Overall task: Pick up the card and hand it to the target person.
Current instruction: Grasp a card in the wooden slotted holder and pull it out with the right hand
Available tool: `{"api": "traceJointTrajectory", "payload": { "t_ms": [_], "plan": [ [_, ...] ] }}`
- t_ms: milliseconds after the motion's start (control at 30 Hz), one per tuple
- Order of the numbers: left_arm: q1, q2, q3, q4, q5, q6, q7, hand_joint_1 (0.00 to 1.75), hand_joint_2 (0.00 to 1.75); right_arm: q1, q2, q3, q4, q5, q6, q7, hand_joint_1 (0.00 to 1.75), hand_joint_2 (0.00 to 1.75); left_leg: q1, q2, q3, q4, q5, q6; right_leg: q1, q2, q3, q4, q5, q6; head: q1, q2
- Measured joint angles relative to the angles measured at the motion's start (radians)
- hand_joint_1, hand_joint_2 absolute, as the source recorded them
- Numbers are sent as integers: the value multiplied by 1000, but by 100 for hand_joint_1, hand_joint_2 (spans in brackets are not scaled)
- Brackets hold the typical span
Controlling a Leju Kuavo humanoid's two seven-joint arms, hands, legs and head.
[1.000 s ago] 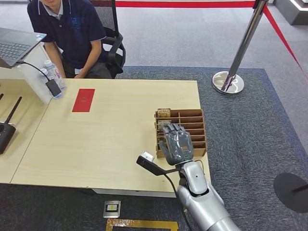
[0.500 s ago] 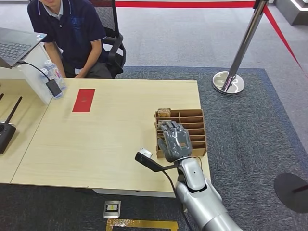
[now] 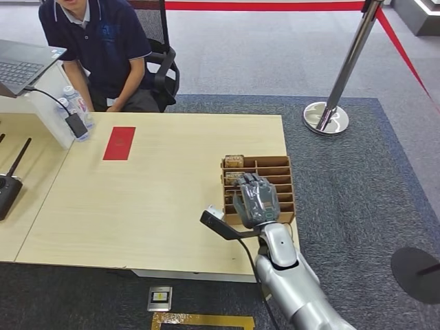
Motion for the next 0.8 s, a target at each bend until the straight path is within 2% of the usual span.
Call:
{"api": "traceJointTrajectory", "payload": {
  "t_ms": [800],
  "plan": [
    [0,0,-4,0,-5,-4,0,0,0,-50,18,-13,104,0,5,-15,85,175,0,0,0,0,0,0,0,0,0,0,0,0,0,0]
  ]
}}
